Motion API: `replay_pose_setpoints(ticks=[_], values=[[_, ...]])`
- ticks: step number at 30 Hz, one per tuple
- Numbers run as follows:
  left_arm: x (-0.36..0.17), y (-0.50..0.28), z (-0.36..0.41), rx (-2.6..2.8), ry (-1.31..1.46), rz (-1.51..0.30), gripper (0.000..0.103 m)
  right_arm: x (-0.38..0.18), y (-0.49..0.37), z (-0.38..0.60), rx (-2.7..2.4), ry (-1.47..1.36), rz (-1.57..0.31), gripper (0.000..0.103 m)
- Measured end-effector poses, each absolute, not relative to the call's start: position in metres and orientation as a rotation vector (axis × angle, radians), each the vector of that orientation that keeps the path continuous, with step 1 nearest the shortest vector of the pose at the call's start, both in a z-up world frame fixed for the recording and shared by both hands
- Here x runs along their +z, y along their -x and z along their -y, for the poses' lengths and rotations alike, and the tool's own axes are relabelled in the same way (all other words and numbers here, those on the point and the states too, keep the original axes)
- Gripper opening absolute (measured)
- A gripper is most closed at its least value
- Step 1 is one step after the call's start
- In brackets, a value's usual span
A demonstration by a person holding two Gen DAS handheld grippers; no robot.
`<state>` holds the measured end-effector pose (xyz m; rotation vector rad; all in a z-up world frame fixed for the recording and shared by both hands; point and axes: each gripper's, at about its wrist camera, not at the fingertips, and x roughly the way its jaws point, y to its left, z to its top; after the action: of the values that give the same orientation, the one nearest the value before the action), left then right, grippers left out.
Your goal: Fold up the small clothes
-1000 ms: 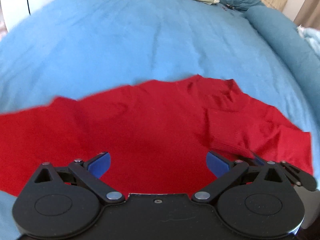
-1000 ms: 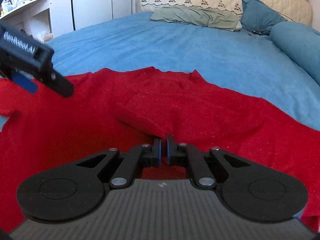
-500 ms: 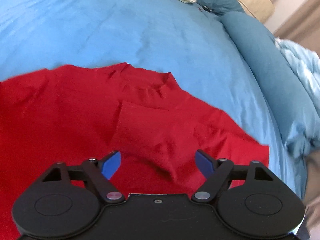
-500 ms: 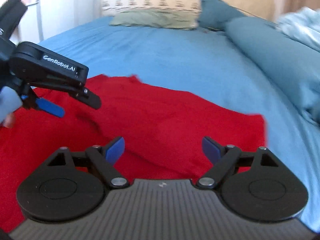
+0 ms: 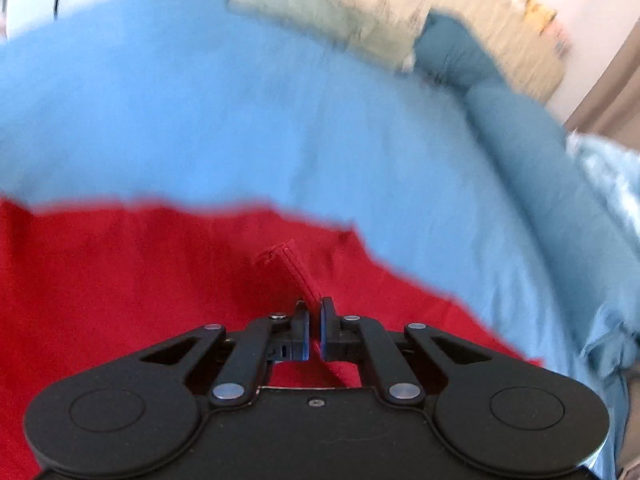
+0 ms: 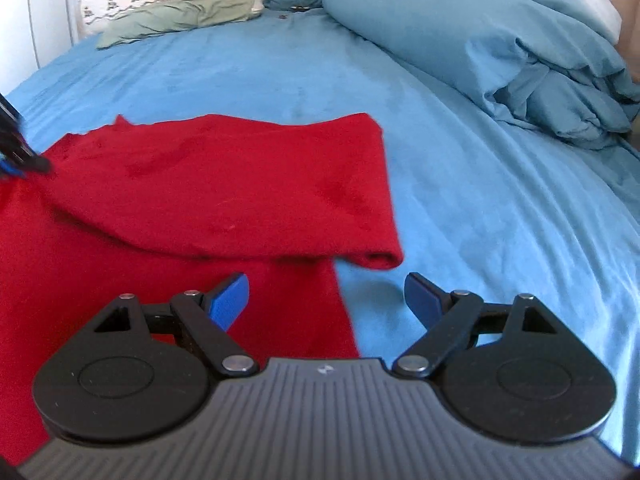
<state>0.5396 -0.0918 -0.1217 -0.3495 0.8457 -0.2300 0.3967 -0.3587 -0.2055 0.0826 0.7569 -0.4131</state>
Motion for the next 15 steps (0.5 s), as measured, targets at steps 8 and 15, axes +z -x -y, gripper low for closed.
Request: replay_pose_setpoints(ticks=[8, 15], values=[[-0.114, -0.505, 0.019, -0.036, 0.307, -0.666, 0.005, -0.212, -0.437, 0.364, -0.382, -0.009, -0.768, 0.101], [-0.173, -0.495, -0.008, -0.022, 0.323, -0.705, 0.005, -0.216, -0.424, 0.400, -0.418, -0.054, -0.783, 0.103]])
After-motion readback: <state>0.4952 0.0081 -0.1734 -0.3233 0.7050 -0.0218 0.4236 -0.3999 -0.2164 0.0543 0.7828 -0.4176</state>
